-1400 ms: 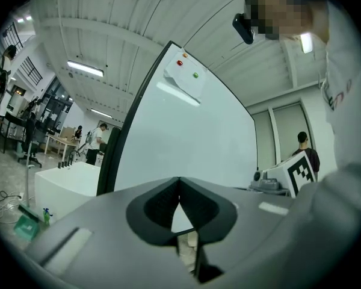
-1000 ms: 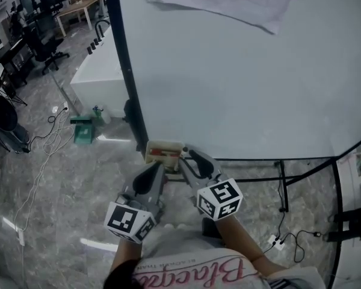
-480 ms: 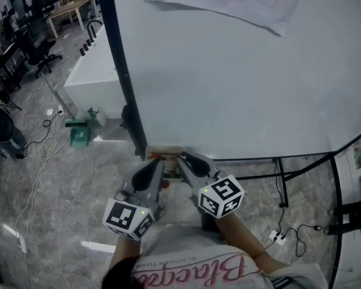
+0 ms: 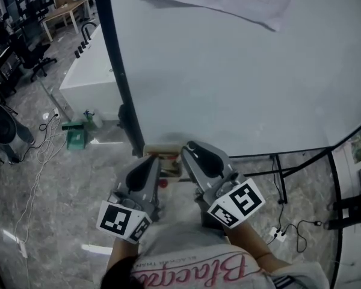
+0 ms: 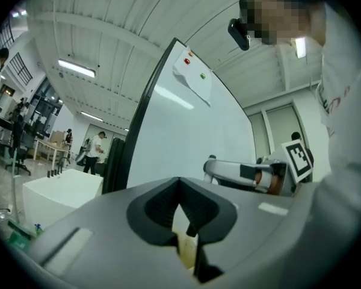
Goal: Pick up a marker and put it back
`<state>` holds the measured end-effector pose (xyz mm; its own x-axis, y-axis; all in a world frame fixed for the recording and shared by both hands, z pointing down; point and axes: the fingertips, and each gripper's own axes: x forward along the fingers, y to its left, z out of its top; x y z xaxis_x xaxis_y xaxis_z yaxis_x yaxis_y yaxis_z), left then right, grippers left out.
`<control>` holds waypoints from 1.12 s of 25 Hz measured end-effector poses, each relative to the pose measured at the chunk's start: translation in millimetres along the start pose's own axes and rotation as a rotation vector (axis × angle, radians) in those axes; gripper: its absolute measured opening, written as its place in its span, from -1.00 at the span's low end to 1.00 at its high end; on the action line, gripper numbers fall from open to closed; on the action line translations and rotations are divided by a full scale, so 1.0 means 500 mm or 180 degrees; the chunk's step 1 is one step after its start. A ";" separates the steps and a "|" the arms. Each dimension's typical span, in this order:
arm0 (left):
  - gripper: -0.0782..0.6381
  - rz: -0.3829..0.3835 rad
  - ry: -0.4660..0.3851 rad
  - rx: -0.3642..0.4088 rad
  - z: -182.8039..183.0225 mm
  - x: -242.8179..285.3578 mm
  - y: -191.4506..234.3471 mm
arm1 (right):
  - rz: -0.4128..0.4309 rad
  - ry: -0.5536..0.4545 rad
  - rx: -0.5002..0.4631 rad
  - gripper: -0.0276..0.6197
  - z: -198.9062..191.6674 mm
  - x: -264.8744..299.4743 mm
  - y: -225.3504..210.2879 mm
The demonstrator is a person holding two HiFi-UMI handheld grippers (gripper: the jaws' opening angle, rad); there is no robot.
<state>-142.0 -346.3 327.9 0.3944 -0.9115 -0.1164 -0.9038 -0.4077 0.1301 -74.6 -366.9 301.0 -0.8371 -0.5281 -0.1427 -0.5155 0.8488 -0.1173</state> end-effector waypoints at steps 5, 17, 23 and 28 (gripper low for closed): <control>-0.79 0.0032 -0.0139 -0.0155 0.010 0.002 0.017 | 0.0011 -0.0074 -0.0101 -0.72 0.022 -0.001 0.007; -0.79 0.0037 -0.0090 -0.0126 -0.003 0.007 0.024 | 0.0022 0.0176 0.0018 -0.72 -0.049 0.021 -0.012; -0.79 0.0081 -0.0087 -0.0113 -0.010 0.006 0.034 | -0.0046 0.0401 0.0154 -0.72 -0.136 0.030 -0.018; -0.78 0.0093 -0.0077 -0.0140 -0.017 -0.001 0.035 | -0.0149 0.0583 0.0578 -0.72 -0.201 0.033 -0.035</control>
<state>-156.5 -353.5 338.8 0.3633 -0.9218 -0.1356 -0.9065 -0.3833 0.1770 -97.6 -387.8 399.4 -0.8409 -0.5393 0.0454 -0.5269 0.7966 -0.2963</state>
